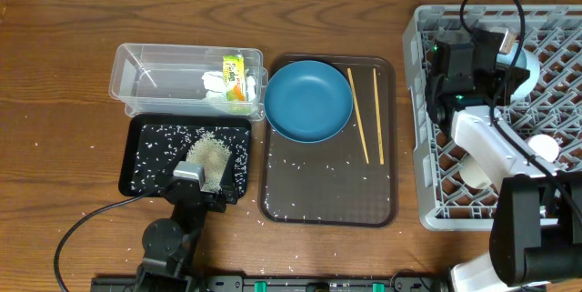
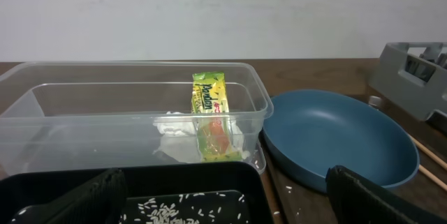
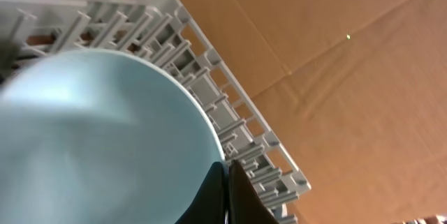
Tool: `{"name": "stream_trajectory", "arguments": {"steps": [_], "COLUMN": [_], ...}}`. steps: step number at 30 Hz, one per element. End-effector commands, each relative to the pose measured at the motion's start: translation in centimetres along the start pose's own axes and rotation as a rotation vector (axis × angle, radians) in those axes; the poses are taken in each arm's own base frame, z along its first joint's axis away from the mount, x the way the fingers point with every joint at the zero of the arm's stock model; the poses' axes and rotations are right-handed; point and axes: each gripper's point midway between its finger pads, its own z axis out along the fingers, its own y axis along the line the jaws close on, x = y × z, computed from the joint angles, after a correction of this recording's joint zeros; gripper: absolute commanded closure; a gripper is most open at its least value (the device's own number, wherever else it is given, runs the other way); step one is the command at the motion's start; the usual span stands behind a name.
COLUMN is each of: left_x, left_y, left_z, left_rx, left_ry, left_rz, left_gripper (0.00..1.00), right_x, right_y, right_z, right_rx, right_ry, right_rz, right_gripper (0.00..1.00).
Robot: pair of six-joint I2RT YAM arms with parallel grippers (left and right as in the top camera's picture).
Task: Sort waste into correct bins and load items into the dishwasher rack
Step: 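Carry the light-blue bowl with right gripper into the dish rack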
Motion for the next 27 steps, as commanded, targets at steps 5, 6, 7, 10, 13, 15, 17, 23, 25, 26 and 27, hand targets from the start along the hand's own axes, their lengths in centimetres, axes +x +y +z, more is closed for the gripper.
{"name": "stream_trajectory", "arguments": {"steps": [5, 6, 7, 10, 13, 15, 17, 23, 25, 26, 27], "left_x": [1.5, 1.5, 1.5, 1.5, 1.5, 1.5, 1.5, 1.5, 1.5, 1.5, 1.5], "left_y": [0.5, 0.5, 0.5, 0.5, 0.5, 0.5, 0.5, 0.5, 0.5, 0.5, 0.5], "left_z": [0.1, 0.1, 0.1, 0.1, 0.1, 0.1, 0.1, 0.1, 0.1, 0.1, 0.1], "left_rx": [-0.023, -0.023, -0.023, -0.023, -0.023, -0.023, -0.023, -0.023, -0.023, -0.023, -0.023], "left_ry": [0.042, 0.042, 0.042, 0.042, 0.042, 0.042, 0.042, 0.042, 0.042, 0.042, 0.042], "left_rz": [0.013, 0.013, 0.013, 0.013, 0.013, 0.013, 0.013, 0.013, 0.013, 0.013, 0.013], "left_gripper": [0.06, 0.07, 0.07, 0.06, 0.07, 0.06, 0.07, 0.07, 0.07, 0.07, 0.07], "right_x": [-0.8, -1.0, -1.2, -1.7, -1.9, -2.1, -2.2, -2.0, -2.0, -2.1, -2.1], "right_y": [-0.1, -0.2, -0.1, 0.0, 0.5, 0.8, 1.3, 3.0, 3.2, 3.5, 3.7], "right_z": [1.2, 1.2, 1.1, 0.7, 0.2, -0.1, -0.3, -1.0, -1.0, -1.1, -1.1], "right_rx": [-0.014, -0.013, -0.014, -0.018, -0.038, -0.049, -0.07, -0.15, -0.157, -0.169, -0.183], "right_ry": [-0.012, -0.017, -0.023, -0.04, -0.054, -0.063, -0.073, -0.096, -0.101, -0.108, -0.116], "right_rz": [-0.123, -0.129, -0.132, -0.128, -0.132, -0.135, -0.152, -0.231, -0.255, -0.271, -0.29], "right_gripper": [0.99, 0.99, 0.99, 0.99, 0.99, 0.99, 0.99, 0.99, 0.99, 0.99, 0.99]}}
